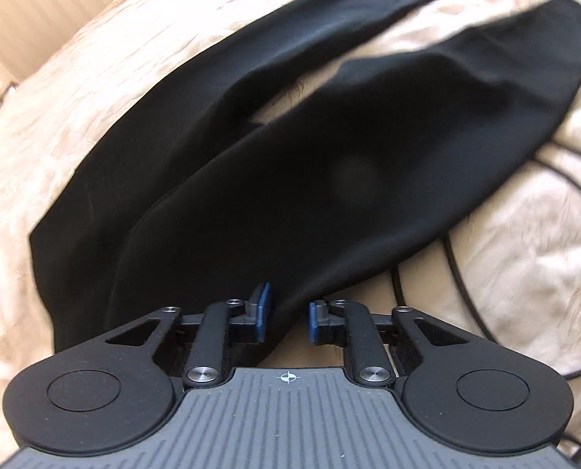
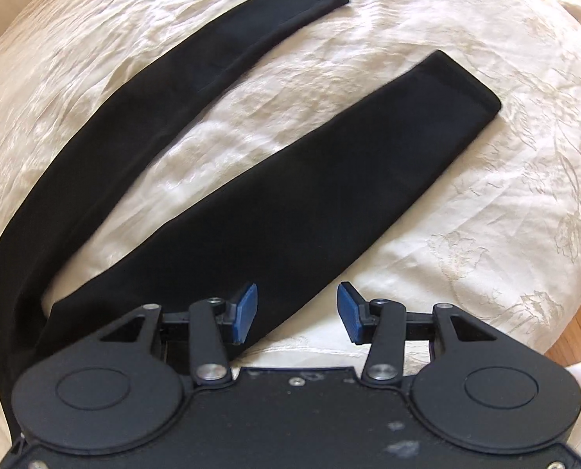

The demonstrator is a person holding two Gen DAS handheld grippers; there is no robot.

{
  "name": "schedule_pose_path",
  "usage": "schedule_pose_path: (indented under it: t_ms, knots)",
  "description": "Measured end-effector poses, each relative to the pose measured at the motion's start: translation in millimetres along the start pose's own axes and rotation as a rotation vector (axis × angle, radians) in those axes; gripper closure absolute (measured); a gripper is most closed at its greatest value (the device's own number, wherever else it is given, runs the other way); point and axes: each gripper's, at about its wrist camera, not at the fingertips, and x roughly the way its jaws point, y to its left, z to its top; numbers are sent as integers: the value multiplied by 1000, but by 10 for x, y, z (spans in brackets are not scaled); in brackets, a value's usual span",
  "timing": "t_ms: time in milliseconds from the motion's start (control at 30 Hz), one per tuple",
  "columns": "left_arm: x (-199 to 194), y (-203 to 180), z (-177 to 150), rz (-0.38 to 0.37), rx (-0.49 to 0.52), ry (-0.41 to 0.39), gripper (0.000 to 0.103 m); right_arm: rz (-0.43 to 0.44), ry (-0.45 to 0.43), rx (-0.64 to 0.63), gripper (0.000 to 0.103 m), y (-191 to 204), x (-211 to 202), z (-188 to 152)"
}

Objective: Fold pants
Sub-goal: 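Grasp the pants near the crotch with left gripper while right gripper grasps one leg hem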

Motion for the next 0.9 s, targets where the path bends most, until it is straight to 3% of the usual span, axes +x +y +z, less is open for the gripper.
schedule_pose_path:
  t_ms: [100,200,500,700,800,900]
  knots:
    - [-5,199,-30,-84,-105,-12,89,-15,-25,130,56,-284,45,34]
    - [-41,345,-64,-110,-158,-24,89,-26,-45,217,56,-553,137,129]
    - [-203,202,-5,-44,-224,6,89,-2,-63,395,56,-1071,514,489]
    - [-278,48,192,22,-239,20,89,74,-27,502,56,-1366,805,659]
    - [-413,34,197,33,-265,18,89,145,-20,487,100,-1384,809,747]
    - [-609,130,157,54,-262,-3,92,185,-53,422,100,-1319,608,857]
